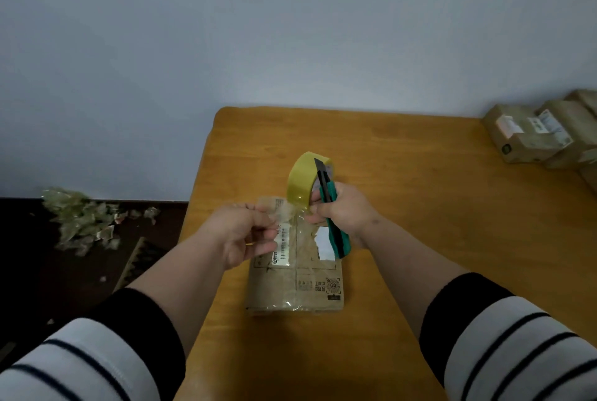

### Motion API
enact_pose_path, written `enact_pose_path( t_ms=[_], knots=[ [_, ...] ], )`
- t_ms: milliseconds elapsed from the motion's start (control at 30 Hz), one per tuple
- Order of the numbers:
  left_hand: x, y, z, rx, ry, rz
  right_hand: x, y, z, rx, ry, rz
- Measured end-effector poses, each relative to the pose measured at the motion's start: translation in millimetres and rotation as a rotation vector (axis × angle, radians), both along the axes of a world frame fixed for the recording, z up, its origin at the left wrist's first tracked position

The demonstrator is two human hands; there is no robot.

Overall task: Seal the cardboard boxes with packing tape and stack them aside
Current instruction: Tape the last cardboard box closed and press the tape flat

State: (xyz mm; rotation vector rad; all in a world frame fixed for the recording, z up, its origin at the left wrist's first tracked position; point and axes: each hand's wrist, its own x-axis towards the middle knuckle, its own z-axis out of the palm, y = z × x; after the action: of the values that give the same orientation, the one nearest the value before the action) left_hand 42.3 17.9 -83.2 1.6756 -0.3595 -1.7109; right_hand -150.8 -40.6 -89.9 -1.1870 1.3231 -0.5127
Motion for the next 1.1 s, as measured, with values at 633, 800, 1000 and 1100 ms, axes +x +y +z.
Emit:
enact_pose_path(
  t_ms=[633,800,1000,1100],
  knots=[
    [-7,8,-1,0.125,-0.087,-0.087,33,1,21,0.169,-0.125,-0.324],
    [-2,9,-2,0.168,-0.009,-0.045,40,6,10,0.148,-0.155,-0.380],
    [7,4,4,0.127,-0.015,-0.087,40,1,4,0.126,-0.152,-0.427],
    [11,3,6,0.117,0.009,-0.108,35,-2,7,0.183,-0.152,-0.391]
  ],
)
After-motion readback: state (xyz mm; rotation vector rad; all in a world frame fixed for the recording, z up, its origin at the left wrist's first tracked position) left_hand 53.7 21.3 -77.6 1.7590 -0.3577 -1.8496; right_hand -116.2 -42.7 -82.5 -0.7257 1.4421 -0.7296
